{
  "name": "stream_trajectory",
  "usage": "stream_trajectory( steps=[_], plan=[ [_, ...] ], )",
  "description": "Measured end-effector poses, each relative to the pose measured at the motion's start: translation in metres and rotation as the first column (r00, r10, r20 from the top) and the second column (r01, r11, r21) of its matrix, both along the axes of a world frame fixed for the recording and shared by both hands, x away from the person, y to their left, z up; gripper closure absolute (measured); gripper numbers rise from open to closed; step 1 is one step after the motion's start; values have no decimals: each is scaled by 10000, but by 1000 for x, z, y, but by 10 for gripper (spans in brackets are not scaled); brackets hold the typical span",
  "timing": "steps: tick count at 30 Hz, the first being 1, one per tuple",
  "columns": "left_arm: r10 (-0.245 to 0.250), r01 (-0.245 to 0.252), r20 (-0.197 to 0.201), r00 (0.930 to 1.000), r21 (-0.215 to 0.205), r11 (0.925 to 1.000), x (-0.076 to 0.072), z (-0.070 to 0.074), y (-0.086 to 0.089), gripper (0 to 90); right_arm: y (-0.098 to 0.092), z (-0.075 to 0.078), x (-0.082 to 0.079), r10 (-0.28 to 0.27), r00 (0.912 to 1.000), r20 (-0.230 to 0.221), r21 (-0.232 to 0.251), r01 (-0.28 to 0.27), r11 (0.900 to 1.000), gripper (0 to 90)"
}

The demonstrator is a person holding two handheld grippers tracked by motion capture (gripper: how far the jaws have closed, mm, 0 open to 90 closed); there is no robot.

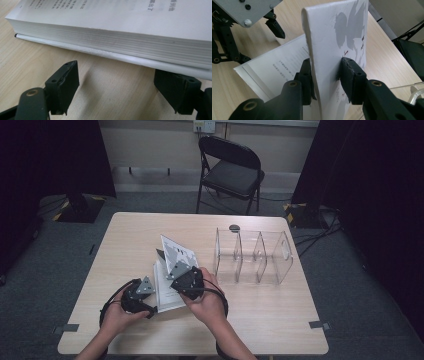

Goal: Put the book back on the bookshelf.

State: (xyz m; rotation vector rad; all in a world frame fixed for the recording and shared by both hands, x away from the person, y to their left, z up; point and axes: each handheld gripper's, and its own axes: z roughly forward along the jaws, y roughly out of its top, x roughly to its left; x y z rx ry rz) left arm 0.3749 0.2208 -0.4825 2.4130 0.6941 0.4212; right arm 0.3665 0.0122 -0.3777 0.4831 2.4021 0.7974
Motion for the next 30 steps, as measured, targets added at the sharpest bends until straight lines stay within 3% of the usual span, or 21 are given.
stream_trajectory(
  steps=[6, 9, 14, 16, 18, 24, 27, 30],
  plan=[
    [-33, 33, -12, 10000, 25, 10000, 1, 0, -1, 205, -2, 4, 2, -102, 9997, -241, 100, 105, 9999, 635],
    [143, -143, 4, 9999, -240, 9996, 1, -2, -2, 204, -2, 8, 5, -102, 9994, -337, 127, 106, 9999, 635],
    [19, -35, -224, 9997, -688, 9976, 0, -4, -7, 212, 2, 16, 10, -103, 9983, -574, -122, 96, 9999, 641],
    [-80, 73, -160, 9998, -460, 9989, 1, -3, -9, 213, 2, 20, 13, -138, 9977, -657, -122, 131, 9998, 647],
    [-119, 117, -42, 9999, -513, 9986, 2, -4, -11, 210, 1, 24, 14, -218, 9970, -749, -93, 212, 9997, 649],
    [329, -335, -75, 9994, -956, 9949, 2, -5, -11, 198, 4, 25, 13, -122, 9960, -883, -225, 103, 9997, 648],
    [584, -586, -59, 9983, -1315, 9896, 2, -2, -7, 199, 5, 26, 14, -38, 9965, -840, -294, 13, 9996, 648],
    [915, -890, 162, 9957, -1156, 9893, 1, 2, -3, 208, 5, 28, 14, -73, 9965, -836, -239, 53, 9997, 653]
  ],
)
